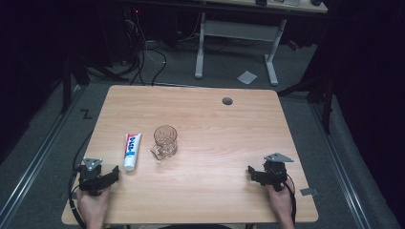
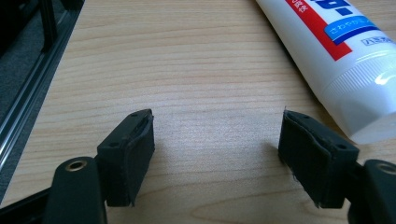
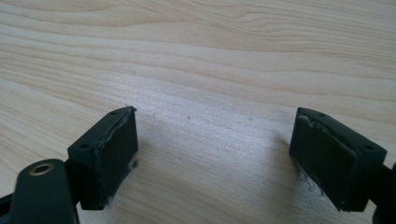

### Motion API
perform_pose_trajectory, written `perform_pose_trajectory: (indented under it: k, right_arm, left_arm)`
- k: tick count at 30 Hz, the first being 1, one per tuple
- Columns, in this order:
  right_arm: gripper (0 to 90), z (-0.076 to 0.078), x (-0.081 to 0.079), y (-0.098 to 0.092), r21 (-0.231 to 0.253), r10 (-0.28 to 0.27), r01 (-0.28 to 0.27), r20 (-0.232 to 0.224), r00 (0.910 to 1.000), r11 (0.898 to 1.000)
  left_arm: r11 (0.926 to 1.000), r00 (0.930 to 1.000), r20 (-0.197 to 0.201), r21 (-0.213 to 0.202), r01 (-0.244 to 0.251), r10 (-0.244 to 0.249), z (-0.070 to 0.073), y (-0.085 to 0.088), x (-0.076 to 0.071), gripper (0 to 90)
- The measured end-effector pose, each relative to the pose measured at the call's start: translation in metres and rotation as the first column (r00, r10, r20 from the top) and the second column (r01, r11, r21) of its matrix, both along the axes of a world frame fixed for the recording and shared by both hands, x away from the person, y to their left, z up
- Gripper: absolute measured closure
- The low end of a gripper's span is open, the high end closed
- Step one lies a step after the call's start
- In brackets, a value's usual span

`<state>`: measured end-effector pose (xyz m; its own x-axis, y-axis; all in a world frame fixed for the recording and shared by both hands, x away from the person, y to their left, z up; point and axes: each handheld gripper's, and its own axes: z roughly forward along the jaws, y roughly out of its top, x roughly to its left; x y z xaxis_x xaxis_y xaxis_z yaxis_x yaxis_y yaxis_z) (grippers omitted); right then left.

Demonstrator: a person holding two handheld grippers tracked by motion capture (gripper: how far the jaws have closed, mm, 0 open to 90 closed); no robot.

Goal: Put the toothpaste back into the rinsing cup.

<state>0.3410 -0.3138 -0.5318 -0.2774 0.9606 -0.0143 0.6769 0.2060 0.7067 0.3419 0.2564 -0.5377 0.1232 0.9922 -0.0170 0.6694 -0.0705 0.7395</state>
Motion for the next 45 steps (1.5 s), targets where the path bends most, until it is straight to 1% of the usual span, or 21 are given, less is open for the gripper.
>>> perform_pose_trajectory:
  k: [3,6,18,21,24,25,28,34,35,37,38,43,45]
  right_arm:
    - [15.1,0.000,0.000,0.000,-0.001,0.001,-0.001,0.001,1.0000,1.000]
    - [15.1,0.000,0.000,0.000,-0.001,0.001,-0.001,0.000,1.0000,1.000]
    - [15.2,0.000,0.000,0.000,-0.001,0.001,-0.001,0.000,1.0000,1.000]
    - [15.1,0.000,0.000,0.000,-0.001,0.001,-0.001,0.000,1.0000,1.000]
    - [15.1,0.000,0.000,0.000,-0.001,0.001,-0.001,0.000,1.0000,1.000]
    - [15.2,0.000,0.000,0.000,-0.001,0.001,-0.001,0.000,1.0000,1.000]
    - [15.2,0.000,0.000,0.000,-0.001,0.000,0.000,0.000,1.0000,1.000]
    - [15.2,0.000,0.000,0.000,-0.001,0.000,0.000,0.000,1.0000,1.000]
    - [15.2,0.000,0.000,0.000,-0.002,0.002,-0.002,0.001,1.0000,1.000]
    - [15.2,0.000,0.000,0.000,-0.001,0.000,0.000,-0.001,1.0000,1.000]
    - [15.2,0.000,0.000,0.000,-0.001,0.001,-0.001,0.000,1.0000,1.000]
    - [15.2,0.000,0.000,0.000,-0.002,0.002,-0.002,0.000,1.0000,1.000]
    - [15.2,0.000,0.000,0.000,-0.001,0.002,-0.002,0.000,1.0000,1.000]
  left_arm:
    - [1.0000,1.0000,0.000,-0.004,0.002,-0.002,0.000,0.000,0.001,26.9]
    - [0.9999,0.9999,-0.004,-0.003,0.013,-0.013,0.000,0.000,0.001,24.1]
    - [0.9999,0.9998,-0.010,0.000,0.015,-0.015,0.000,-0.001,0.002,23.6]
    - [0.9996,0.9994,-0.023,-0.012,0.025,-0.025,0.002,0.000,0.002,25.0]
    - [0.9985,0.9993,-0.019,-0.045,0.030,-0.031,0.003,0.002,0.002,25.3]
    - [0.9984,0.9993,-0.017,-0.047,0.032,-0.033,0.003,0.002,0.001,25.3]
    - [0.9982,0.9992,-0.017,-0.047,0.037,-0.038,0.004,0.001,-0.002,25.3]
    - [0.9975,0.9993,-0.012,-0.062,0.035,-0.036,0.007,0.001,-0.008,25.6]
    - [0.9977,0.9994,-0.010,-0.060,0.032,-0.033,0.008,0.001,-0.009,25.5]
    - [0.9991,0.9997,-0.007,-0.034,0.025,-0.026,0.010,-0.001,-0.013,25.5]
    - [0.9992,0.9997,-0.001,-0.032,0.025,-0.025,0.011,-0.003,-0.015,25.5]
    - [0.9974,0.9989,0.014,-0.056,0.045,-0.044,0.016,-0.007,-0.024,25.5]
    - [0.9967,0.9982,0.020,-0.058,0.057,-0.056,0.018,-0.011,-0.026,25.5]
